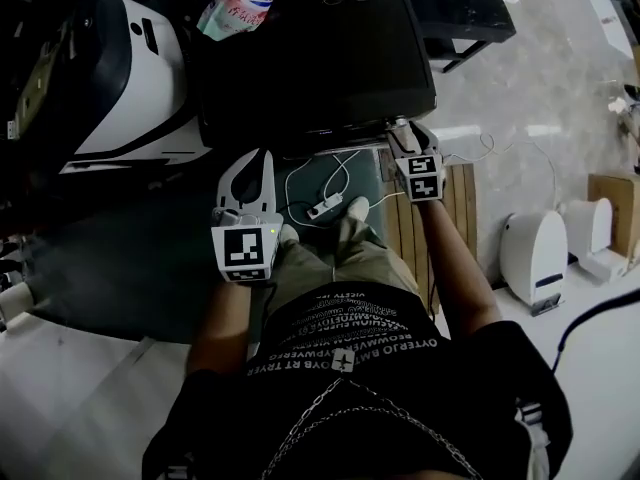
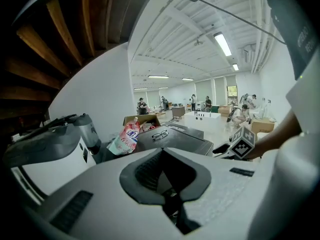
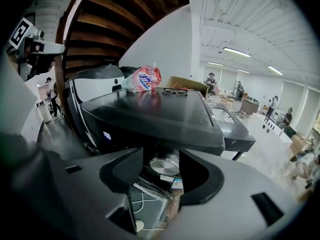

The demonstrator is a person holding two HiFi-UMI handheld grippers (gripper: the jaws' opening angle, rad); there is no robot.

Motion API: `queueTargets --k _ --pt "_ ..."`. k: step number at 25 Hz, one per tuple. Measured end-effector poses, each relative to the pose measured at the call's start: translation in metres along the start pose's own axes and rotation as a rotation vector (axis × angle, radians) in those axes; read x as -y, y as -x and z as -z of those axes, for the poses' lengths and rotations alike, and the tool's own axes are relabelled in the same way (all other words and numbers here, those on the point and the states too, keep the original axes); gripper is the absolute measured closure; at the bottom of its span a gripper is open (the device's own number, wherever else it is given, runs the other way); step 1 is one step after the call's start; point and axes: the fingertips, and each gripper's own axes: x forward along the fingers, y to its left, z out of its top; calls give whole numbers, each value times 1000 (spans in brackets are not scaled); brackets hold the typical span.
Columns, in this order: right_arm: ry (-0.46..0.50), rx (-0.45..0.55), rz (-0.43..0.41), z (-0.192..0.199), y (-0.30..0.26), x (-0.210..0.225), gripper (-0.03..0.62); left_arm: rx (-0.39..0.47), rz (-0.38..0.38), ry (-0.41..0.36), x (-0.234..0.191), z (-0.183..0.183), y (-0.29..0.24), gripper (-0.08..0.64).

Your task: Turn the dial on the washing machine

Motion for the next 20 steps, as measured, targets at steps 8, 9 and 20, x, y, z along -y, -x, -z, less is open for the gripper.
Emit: queueTargets --k 8,9,20 --pt "32 -97 11 21 -36 2 348 -8 -53 29 2 9 5 555" --pt "30 -105 18 23 -39 3 348 -5 -52 29 2 10 8 555" --pt "-17 -80 91 26 -41 0 351 -30 -43 52 -2 62 58 555"
